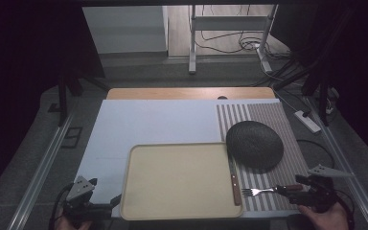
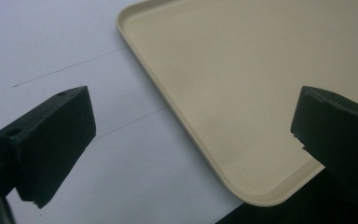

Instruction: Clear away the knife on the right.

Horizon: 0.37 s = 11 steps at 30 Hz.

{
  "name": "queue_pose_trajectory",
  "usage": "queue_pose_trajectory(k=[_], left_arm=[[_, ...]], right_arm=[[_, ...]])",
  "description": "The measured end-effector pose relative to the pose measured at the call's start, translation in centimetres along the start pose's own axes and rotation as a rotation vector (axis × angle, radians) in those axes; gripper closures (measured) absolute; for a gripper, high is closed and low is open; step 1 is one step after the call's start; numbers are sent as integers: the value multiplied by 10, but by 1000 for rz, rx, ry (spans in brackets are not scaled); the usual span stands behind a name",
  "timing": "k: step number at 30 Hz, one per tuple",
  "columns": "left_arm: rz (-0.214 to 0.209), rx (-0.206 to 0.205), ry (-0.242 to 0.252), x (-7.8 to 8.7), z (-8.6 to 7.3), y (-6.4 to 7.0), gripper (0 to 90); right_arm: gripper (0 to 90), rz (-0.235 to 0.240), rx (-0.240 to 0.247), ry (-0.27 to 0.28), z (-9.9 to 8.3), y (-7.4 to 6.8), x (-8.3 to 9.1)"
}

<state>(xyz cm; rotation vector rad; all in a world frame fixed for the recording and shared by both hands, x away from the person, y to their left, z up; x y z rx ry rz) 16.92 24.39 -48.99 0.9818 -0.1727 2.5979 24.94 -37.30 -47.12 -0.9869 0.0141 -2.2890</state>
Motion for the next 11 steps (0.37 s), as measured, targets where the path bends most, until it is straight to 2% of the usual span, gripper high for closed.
queue_pose_trajectory(k=[11], left_arm=[[2, -3, 4, 1, -1, 0, 0]], right_arm=[[96, -1, 8, 3, -1, 0, -1]])
Point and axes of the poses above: each handheld gripper's, and its own axes: x roughly backward along the jaws, z roughly out of its top, y roughly to its right, the point moved 1 cm from there along -x, roughly forward along the jaws, and after that the axes turned 7 degrees about z, right-handed, at the moved point
